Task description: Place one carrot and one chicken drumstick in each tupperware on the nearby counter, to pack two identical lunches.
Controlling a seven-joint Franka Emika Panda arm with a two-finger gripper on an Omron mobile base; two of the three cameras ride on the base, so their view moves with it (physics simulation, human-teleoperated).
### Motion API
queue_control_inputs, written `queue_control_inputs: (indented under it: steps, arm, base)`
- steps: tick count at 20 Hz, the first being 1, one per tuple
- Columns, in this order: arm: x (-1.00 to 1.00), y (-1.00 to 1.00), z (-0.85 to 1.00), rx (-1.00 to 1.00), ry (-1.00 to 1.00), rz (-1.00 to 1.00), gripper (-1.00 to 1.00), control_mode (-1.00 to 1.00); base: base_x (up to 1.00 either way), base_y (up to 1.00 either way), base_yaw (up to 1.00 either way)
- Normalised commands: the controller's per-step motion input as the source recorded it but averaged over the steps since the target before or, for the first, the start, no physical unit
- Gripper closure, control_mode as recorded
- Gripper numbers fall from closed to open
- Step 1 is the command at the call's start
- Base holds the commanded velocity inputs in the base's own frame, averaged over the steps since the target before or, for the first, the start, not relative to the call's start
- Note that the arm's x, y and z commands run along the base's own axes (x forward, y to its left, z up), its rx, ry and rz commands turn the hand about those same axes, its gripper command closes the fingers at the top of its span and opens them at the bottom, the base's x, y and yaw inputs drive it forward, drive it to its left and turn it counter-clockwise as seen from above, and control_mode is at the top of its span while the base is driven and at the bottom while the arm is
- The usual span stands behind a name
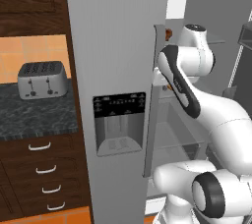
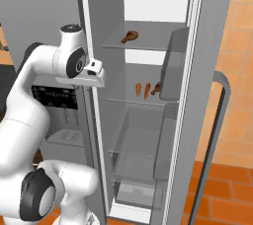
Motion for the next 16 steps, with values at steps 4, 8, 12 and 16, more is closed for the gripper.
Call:
queue_control_inputs:
  steps: [4,8,12,16]
  arm:
    - [0.0,-0.09,-0.06,0.0,0.07,0.0,-1.0,-1.0]
    - [-0.17,-0.25,-0.28,0.0,0.19,-0.01,-1.0,-1.0]
    - [-0.33,-0.84,-0.22,-0.11,0.01,-0.01,-1.0,-1.0]
    - [0.04,-0.66,0.04,-0.09,-0.09,0.02,-1.0,-1.0]
  base:
    - [0.0,0.0,0.0]
    - [0.0,0.0,0.0]
    - [0.0,0.0,0.0]
    - [0.0,0.0,0.0]
